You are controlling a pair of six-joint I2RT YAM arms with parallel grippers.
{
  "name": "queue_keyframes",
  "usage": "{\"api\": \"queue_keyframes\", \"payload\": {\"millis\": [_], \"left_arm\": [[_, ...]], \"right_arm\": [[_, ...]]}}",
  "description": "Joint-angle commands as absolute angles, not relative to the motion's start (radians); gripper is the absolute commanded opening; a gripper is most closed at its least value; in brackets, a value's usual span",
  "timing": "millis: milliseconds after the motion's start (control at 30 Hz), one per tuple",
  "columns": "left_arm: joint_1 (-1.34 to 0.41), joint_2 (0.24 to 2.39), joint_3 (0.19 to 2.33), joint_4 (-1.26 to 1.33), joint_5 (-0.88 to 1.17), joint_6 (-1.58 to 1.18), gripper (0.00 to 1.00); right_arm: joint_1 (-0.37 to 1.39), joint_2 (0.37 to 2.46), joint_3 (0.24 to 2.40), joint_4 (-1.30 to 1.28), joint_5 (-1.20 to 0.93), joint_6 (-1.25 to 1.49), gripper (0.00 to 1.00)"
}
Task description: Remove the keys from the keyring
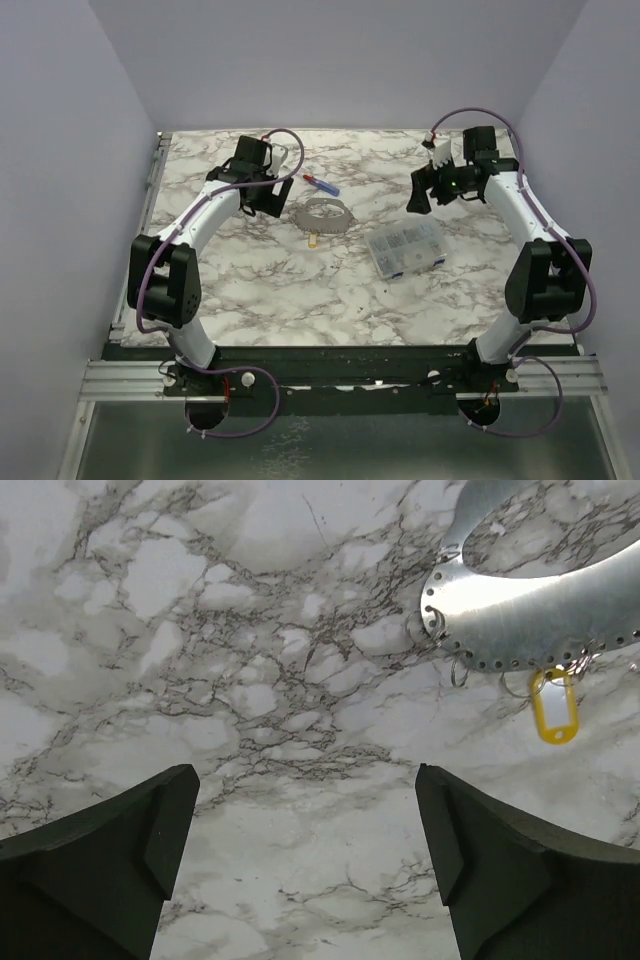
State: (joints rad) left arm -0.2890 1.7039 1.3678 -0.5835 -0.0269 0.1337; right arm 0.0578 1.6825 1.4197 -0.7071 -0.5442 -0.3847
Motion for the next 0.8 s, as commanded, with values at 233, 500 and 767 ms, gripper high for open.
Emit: {"api": "queue_keyframes", "payload": {"millis": [233, 500, 767], "left_arm": [[-0.312, 1.912, 1.640, -0.535, 0.008, 0.042, 0.99], [-0.311, 2.024, 1.677, -0.499, 0.364, 0.436, 0.87], [-0.314, 2.144, 1.757, -0.580, 0.467, 0.697, 0.74]], "right_arm": [[0.055, 1.730, 1.506, -0.731, -0.575, -0.322, 1.00], [0.055, 1.752, 1.542, -0.755, -0.600, -0.337, 1.00], [0.055, 1.776, 1.562, -0.783, -0.616, -0.342, 1.00]]}}
